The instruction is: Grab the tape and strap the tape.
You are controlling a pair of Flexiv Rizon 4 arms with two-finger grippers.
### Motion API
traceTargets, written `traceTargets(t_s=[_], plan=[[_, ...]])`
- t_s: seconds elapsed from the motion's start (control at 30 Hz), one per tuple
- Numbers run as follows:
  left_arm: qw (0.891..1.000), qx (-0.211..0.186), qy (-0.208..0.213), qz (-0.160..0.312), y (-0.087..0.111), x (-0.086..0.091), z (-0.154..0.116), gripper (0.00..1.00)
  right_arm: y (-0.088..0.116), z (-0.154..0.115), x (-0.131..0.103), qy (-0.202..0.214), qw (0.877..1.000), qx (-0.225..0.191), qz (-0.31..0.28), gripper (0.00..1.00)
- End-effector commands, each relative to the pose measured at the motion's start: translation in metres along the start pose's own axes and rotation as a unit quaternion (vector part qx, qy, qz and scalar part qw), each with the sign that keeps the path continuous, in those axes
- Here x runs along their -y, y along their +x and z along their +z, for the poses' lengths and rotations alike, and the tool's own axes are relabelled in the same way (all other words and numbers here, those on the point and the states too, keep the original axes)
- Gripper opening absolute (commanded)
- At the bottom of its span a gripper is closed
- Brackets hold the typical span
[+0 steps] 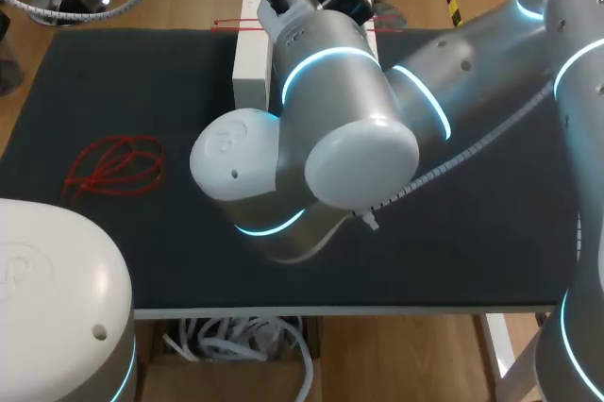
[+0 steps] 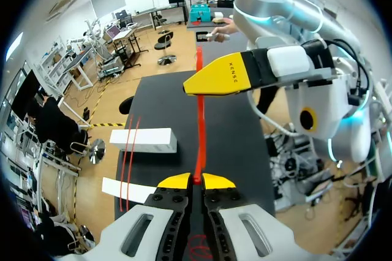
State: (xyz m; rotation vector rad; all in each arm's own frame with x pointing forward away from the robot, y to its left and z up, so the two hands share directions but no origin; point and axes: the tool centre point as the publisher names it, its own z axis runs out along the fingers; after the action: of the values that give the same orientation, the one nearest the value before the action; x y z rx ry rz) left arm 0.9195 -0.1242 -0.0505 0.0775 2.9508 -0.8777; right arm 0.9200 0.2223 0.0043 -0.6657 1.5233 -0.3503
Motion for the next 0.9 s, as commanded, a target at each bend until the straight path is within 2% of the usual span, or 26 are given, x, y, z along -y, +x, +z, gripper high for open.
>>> traceTargets(t_s=[0.03, 0.77, 0.83, 0.9], plan=[[1.0, -0.001, -0.002, 0.0, 0.0, 0.001, -0.001, 0.0, -0.003, 0.0, -0.002, 0.0, 1.0, -0.003, -0.002, 0.0], [1.0, -0.001, -0.002, 0.0, 0.0, 0.001, -0.001, 0.0, -0.004, 0.008, -0.006, 0.007, 1.0, -0.006, -0.003, 0.0], [1.0, -0.001, -0.002, 0.0, 0.0, 0.001, -0.001, 0.0, -0.004, 0.012, -0.001, 0.018, 1.0, -0.012, 0.001, 0.0], [1.0, -0.001, -0.002, 0.0, 0.0, 0.001, -0.001, 0.0, -0.005, 0.013, -0.001, 0.013, 1.0, -0.002, -0.006, 0.0]])
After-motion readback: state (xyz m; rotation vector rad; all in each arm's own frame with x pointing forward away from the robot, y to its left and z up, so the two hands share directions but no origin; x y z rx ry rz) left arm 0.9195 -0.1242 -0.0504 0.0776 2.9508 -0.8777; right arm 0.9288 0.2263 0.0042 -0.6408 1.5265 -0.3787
